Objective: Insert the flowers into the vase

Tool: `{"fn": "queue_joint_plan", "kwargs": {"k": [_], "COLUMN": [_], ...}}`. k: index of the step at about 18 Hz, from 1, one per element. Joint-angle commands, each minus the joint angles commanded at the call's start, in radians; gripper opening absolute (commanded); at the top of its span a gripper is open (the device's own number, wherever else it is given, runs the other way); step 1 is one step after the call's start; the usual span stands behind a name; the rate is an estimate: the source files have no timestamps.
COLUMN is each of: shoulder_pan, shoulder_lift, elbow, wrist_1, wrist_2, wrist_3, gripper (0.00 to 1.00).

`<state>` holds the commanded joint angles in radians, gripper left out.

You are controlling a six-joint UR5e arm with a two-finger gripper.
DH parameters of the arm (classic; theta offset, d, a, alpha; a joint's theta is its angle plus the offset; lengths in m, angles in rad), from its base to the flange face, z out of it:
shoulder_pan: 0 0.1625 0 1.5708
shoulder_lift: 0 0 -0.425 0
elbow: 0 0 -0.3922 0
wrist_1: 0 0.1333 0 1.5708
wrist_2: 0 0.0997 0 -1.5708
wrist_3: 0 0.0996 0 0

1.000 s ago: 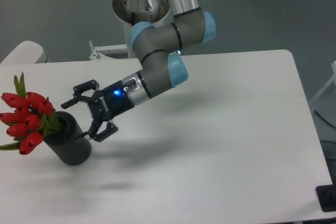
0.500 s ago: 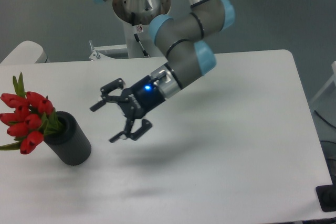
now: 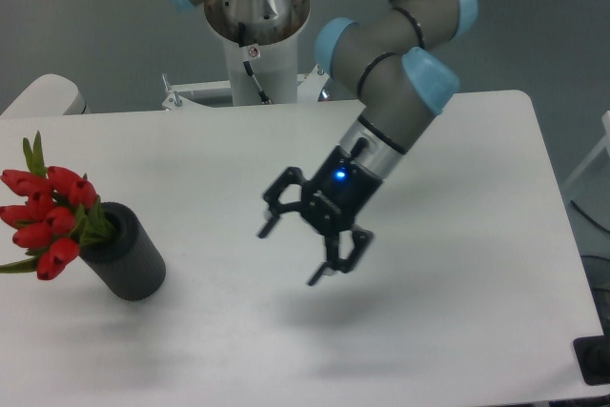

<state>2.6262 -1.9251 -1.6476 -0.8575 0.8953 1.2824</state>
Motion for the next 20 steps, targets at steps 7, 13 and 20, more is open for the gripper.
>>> {"fn": "queue_joint_plan", "kwargs": {"k": [7, 13, 20], "shoulder_pan": [-0.014, -0.051, -0.061], "shoulder_lift": [-0.064, -0.107, -0.144], "elbow": [0.103, 0.195, 0.259], "wrist_1": [-0.049, -0.205, -0.288], "wrist_2": [0.292, 0.534, 0.596], "wrist_3": [0.017, 0.099, 0.219], "gripper": [1.0, 1.0, 1.0]}}
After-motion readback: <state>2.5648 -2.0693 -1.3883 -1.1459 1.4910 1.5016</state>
